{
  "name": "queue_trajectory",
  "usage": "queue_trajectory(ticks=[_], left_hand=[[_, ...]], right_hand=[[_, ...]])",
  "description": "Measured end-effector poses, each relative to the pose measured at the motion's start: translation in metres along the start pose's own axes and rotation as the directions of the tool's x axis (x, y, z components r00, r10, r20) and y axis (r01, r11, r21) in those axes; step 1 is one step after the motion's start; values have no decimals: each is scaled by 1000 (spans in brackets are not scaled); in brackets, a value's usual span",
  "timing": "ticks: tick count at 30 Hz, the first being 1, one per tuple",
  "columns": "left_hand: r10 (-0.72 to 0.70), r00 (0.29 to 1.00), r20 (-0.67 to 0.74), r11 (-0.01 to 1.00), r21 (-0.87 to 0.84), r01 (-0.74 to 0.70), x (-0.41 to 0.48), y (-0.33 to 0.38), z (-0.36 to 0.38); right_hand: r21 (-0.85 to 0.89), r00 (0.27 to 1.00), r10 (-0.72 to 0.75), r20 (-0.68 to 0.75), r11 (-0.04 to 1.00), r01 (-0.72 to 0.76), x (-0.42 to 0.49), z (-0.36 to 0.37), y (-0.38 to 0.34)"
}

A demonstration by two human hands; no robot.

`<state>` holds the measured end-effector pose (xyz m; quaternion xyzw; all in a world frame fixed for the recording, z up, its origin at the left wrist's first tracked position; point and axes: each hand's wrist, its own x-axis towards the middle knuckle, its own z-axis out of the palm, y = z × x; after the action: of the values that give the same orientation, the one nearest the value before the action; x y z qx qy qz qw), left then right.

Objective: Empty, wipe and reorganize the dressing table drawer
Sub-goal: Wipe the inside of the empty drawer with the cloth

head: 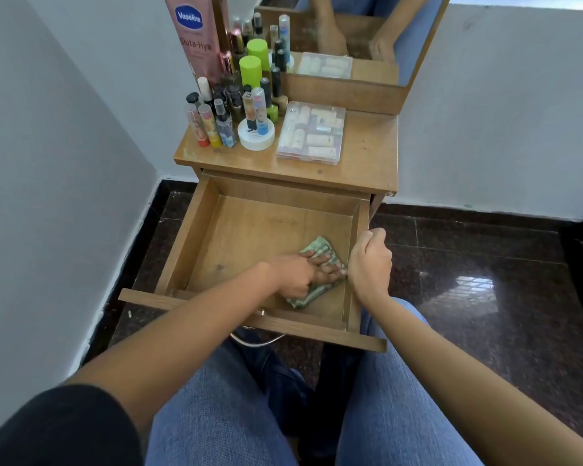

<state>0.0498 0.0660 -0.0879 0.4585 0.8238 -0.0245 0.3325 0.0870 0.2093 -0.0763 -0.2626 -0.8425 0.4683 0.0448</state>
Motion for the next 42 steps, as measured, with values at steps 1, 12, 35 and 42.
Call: queue_trajectory(ticks=[1,12,35,42], left_hand=[[37,999,18,999,-25,-36,-3,0,1],[234,947,219,960,106,-261,-11,12,-20],[230,934,273,966,50,-252,-68,-59,11],[169,898,407,949,179,-260,-99,-88,17]], right_hand=[[2,1000,-3,-4,1000,3,0,0,1],[-24,1000,-21,7,999,21,3,3,6],[-57,999,-31,11,998,31,6,6,8],[-44,999,-36,9,998,37,5,5,6]])
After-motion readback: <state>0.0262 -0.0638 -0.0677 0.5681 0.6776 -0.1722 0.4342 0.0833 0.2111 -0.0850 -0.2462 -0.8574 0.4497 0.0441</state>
